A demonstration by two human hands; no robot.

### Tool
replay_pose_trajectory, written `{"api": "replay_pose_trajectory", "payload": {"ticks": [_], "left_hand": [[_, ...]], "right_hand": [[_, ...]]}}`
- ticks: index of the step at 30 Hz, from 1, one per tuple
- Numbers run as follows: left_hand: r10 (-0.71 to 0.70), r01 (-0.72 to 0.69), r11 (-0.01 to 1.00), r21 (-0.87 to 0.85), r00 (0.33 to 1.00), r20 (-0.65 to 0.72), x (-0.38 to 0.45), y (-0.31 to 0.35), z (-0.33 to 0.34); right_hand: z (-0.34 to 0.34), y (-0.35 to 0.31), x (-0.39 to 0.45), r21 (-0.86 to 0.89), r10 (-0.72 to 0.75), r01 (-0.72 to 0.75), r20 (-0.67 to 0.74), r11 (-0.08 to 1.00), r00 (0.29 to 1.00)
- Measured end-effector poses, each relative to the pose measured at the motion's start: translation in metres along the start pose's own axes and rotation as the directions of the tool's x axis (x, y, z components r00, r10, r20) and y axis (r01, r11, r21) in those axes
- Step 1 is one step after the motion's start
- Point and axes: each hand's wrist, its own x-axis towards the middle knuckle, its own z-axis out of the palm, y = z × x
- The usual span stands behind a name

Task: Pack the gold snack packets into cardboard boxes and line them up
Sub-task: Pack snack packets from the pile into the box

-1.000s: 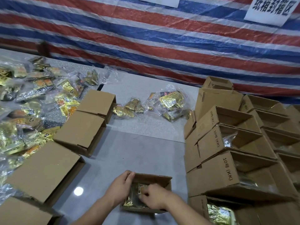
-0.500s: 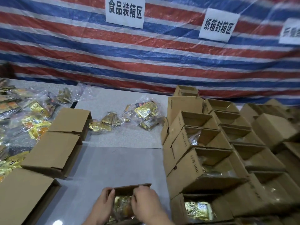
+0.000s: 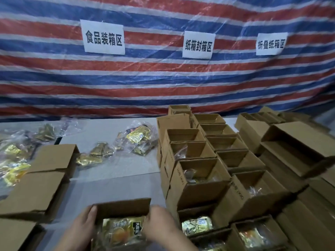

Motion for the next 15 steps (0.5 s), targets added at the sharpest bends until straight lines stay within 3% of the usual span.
{"api": "replay_pose_trajectory", "payload": {"ticks": [6,15], "left_hand": [[0.124,-0.119,0.984,-0.130,0.992,0.028,-0.059,0.100,0.007],[0.169,-0.118,0.964,-0.238,0.963,0.208,-0.113,0.177,0.087]], "right_hand": [[-0.114,0.023,-0.068,0.011,-0.132,0.138,-0.216,0.990,0.967],[-0.191,0.109,-0.113,-0.041,-0.050,0.039,-0.291,0.998,0.955]]}}
